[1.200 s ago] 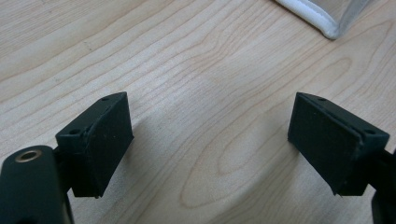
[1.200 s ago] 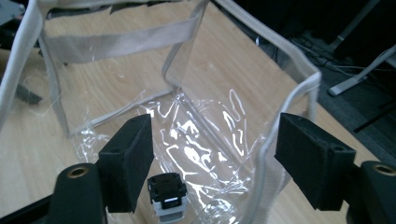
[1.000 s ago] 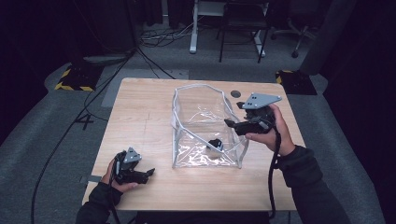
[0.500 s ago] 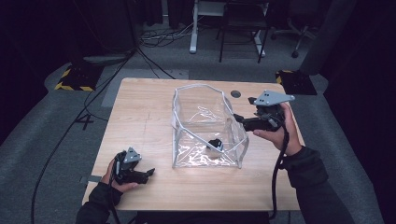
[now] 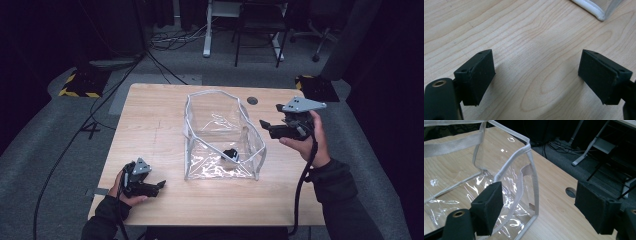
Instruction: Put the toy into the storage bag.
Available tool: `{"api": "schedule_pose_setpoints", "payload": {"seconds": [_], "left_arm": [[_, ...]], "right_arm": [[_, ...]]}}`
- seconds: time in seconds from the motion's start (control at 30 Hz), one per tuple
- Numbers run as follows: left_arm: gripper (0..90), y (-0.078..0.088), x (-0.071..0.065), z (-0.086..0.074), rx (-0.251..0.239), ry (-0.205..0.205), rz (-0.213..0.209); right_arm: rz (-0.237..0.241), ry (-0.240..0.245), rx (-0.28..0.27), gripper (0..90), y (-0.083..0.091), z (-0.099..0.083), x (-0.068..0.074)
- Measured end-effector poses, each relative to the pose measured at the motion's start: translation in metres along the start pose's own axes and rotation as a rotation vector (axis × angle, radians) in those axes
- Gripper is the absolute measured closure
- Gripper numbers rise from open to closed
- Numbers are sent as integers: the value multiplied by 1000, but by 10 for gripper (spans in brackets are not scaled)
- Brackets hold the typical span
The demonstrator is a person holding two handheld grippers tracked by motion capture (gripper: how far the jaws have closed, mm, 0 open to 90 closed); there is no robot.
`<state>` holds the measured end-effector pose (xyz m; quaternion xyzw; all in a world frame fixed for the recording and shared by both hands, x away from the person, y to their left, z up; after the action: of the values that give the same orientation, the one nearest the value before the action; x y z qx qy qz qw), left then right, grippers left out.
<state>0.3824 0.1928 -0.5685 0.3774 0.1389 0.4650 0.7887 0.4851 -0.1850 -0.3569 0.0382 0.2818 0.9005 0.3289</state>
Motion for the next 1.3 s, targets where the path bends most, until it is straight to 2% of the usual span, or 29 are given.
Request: {"api": "schedule_pose_setpoints", "payload": {"seconds": [0.17,0.5,0.57,0.63,0.77,0.83,0.93,1.07,1.3], "left_arm": [[140,0,0,0,0,0,0],[140,0,0,0,0,0,0],[140,0,0,0,0,0,0],[140,0,0,0,0,0,0],[140,0,0,0,0,0,0],[140,0,0,0,0,0,0],[140,0,0,0,0,0,0],[140,0,0,0,0,0,0],[140,0,0,0,0,0,0]], "right_arm": [[0,-12,-6,232,3,-3,-4],[-23,1,6,234,9,-10,-11],[-19,-15,0,236,9,-12,-12],[-15,-8,3,237,10,-14,-13],[-19,-10,13,241,10,-21,-15],[-15,-27,19,241,9,-25,-15],[-16,-22,30,242,8,-32,-18],[-31,-28,47,244,5,-42,-22],[-23,-37,81,245,0,-59,-26]]}}
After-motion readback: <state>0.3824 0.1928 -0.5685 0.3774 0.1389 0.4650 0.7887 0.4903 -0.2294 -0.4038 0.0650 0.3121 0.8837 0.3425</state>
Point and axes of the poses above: each handheld gripper's, and its own axes: y roughly backward along the jaws, z roughly out of its top, x roughly to its left, the point moved 9 cm from there along -y, roughly forward along the jaws, and after that the axes turned 11 degrees about z, right-handed, at the moved point
